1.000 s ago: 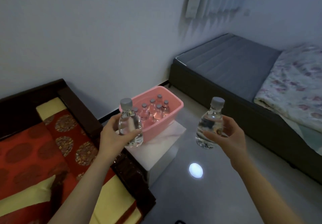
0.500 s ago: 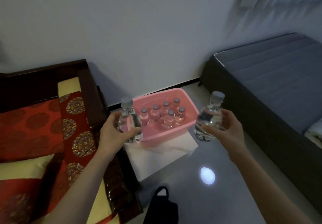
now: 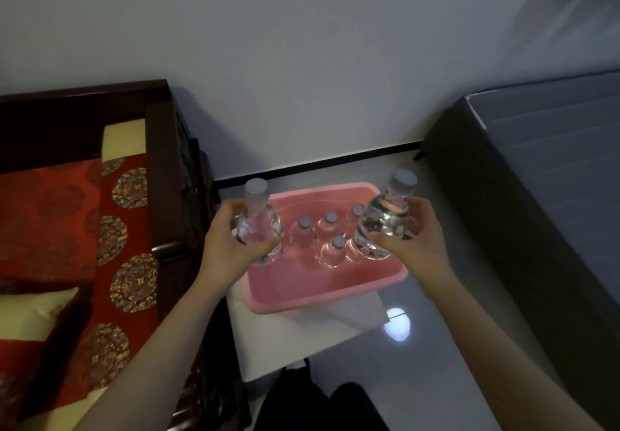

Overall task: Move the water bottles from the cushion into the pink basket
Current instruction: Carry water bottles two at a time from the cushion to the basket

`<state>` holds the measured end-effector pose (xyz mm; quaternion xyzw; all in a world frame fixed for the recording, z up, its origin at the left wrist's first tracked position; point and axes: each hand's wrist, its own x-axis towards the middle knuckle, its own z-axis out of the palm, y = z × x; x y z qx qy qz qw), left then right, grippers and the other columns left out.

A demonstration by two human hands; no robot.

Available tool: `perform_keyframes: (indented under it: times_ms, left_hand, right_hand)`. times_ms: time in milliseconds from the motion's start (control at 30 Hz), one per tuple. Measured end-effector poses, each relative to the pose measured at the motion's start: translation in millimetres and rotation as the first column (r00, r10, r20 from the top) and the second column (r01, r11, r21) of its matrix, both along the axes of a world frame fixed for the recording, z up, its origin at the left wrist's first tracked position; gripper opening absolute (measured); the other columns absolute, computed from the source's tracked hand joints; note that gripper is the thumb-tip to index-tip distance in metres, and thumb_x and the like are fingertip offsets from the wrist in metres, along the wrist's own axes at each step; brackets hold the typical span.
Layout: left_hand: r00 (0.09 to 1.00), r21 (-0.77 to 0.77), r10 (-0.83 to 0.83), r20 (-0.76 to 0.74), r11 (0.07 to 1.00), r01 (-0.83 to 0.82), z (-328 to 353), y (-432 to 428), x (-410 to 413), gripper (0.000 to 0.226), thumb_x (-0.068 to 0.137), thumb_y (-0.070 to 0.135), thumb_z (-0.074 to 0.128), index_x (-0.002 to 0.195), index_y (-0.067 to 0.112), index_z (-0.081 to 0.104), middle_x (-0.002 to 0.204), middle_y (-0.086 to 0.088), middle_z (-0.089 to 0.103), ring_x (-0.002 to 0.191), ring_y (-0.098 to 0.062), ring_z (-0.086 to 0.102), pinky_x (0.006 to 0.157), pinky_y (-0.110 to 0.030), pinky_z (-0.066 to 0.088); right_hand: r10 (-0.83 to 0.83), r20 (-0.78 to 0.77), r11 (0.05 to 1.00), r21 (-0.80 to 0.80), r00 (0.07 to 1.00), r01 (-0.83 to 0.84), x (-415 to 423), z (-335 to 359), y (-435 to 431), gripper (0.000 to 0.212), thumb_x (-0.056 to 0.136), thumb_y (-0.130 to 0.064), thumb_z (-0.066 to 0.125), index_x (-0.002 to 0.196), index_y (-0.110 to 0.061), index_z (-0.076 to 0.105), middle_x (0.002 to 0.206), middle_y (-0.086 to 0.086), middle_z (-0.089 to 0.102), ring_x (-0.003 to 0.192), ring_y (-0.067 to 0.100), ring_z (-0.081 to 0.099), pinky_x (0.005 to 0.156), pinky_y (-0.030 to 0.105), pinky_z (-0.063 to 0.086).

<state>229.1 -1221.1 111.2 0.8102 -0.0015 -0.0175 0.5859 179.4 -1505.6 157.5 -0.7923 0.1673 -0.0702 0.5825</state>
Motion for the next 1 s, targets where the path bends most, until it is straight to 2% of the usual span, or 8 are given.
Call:
perform_keyframes:
  times_ms: [133,267,433,567,667,767,867,1000]
  left_hand:
    - [0.998,0.01,0.039,-0.056,0.999,-0.038,-15.5,-13.5,11.2,0.065,0.056,0.018,0.092,0.104,0.042,0.054,0.103,0.011,0.067,0.092,0.001,0.065,0.075,-0.014,0.05]
    - [0.984,0.051,0.121,-0.135,0.992,-0.115,-48.6,-32.6,12.9,0.066,0.054,0.024,0.092,0.098,0.05,0.051,0.098,0.02,0.064,0.092,0.012,0.059,0.074,-0.01,0.048]
    - [0.96,0.117,0.169,-0.225,0.982,-0.146,-94.3,-50.2,11.8,0.064,0.057,0.019,0.089,0.11,0.032,0.056,0.101,0.016,0.067,0.094,-0.01,0.064,0.081,-0.026,0.051]
    - [0.947,0.255,0.244,-0.209,0.948,-0.188,-132.7,-62.6,19.5,0.064,0.057,0.013,0.085,0.115,0.012,0.057,0.111,-0.005,0.061,0.103,-0.022,0.054,0.087,-0.032,0.045]
    - [0.921,0.328,0.293,-0.258,0.923,-0.202,-151.8,-67.1,22.2,0.067,0.055,0.007,0.082,0.116,0.009,0.053,0.116,-0.014,0.057,0.108,-0.029,0.051,0.084,-0.021,0.035]
    - [0.875,0.364,0.361,-0.322,0.901,-0.238,-171.4,-72.9,22.6,0.062,0.062,0.005,0.079,0.117,0.009,0.05,0.118,-0.017,0.054,0.109,-0.034,0.051,0.081,-0.019,0.031]
    - [0.859,0.372,0.365,-0.358,0.9,-0.227,-185.5,-75.6,23.8,0.053,0.069,0.014,0.077,0.114,0.011,0.049,0.114,-0.017,0.055,0.105,-0.037,0.053,0.08,-0.027,0.035]
    - [0.857,0.383,0.365,-0.364,0.897,-0.22,-195.9,-77.9,30.3,0.05,0.069,0.012,0.077,0.11,0.012,0.048,0.112,-0.017,0.053,0.101,-0.04,0.054,0.076,-0.028,0.036]
  right_hand:
    - [0.028,-0.07,0.999,0.032,0.997,-0.025,25.7,-26.1,-2.4,0.065,0.055,-0.003,0.089,0.1,-0.034,0.053,0.096,-0.01,0.068,0.084,0.003,0.068,0.067,0.017,0.053]
    - [0.141,-0.162,0.99,0.026,0.977,-0.138,49.7,-63.9,4.3,0.061,0.052,-0.015,0.089,0.102,-0.033,0.058,0.096,-0.015,0.071,0.086,0.003,0.068,0.071,0.015,0.052]
    - [0.25,-0.288,0.956,-0.076,0.924,-0.283,54.8,-122.9,32.2,0.061,0.049,-0.032,0.087,0.1,-0.038,0.054,0.092,-0.029,0.068,0.08,-0.006,0.065,0.069,0.018,0.049]
    - [0.326,-0.394,0.891,-0.175,0.859,-0.418,67.8,-171.7,52.5,0.066,0.057,-0.036,0.083,0.115,-0.035,0.052,0.101,-0.013,0.07,0.091,0.011,0.067,0.074,0.032,0.053]
    - [0.346,-0.408,0.855,-0.235,0.845,-0.463,74.7,-195.0,63.5,0.065,0.059,-0.025,0.08,0.118,-0.023,0.051,0.108,-0.003,0.069,0.099,0.02,0.064,0.072,0.025,0.043]
    - [0.35,-0.427,0.856,-0.215,0.834,-0.469,82.6,-218.0,68.9,0.064,0.056,-0.004,0.074,0.114,-0.015,0.05,0.107,0.006,0.066,0.101,0.028,0.061,0.075,0.034,0.049]
    - [0.355,-0.442,0.846,-0.223,0.824,-0.484,87.7,-232.4,70.3,0.06,0.056,0.006,0.067,0.111,-0.011,0.049,0.109,0.012,0.061,0.102,0.033,0.058,0.08,0.042,0.049]
    - [0.389,-0.419,0.837,-0.211,0.821,-0.505,90.4,-245.5,67.6,0.061,0.059,0.009,0.067,0.116,-0.01,0.052,0.118,0.01,0.056,0.108,0.03,0.055,0.085,0.033,0.045]
